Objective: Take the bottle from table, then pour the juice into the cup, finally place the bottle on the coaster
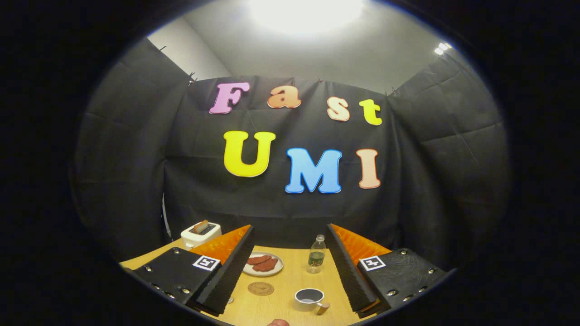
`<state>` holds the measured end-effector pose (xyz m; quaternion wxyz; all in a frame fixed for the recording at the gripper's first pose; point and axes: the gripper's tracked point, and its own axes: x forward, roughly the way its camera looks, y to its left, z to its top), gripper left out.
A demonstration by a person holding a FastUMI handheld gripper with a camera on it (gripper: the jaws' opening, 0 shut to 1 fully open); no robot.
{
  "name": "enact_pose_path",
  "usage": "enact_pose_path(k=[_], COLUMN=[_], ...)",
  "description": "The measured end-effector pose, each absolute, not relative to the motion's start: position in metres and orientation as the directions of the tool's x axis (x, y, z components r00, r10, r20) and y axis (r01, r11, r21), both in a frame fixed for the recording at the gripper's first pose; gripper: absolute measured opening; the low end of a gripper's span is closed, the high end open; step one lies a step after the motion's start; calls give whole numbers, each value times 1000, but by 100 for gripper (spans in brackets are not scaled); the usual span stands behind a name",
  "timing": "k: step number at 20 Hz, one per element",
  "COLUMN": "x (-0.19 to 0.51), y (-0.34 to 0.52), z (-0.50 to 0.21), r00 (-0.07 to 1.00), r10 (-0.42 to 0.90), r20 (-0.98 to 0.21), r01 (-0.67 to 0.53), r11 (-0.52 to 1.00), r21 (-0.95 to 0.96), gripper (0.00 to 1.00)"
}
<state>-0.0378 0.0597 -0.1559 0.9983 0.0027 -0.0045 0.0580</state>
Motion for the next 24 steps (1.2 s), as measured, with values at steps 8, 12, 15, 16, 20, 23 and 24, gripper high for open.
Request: enact_pose_path(k=[8,12,15,16,20,23,24], x=[-58,-41,-20,-16,1,12,15], y=[164,210,231,238,240,250,254], z=[-273,-320,-354,-360,-371,-379,-382], r00=[959,941,935,932,941,940,939], r10=[271,322,324,333,308,306,306], r20=[-88,-103,-142,-144,-143,-151,-158], r01=[-271,-325,-330,-339,-315,-314,-317], r11=[963,945,944,941,949,949,947], r21=[6,-17,-19,-15,-30,-35,-45], gripper=[97,97,97,97,97,97,97])
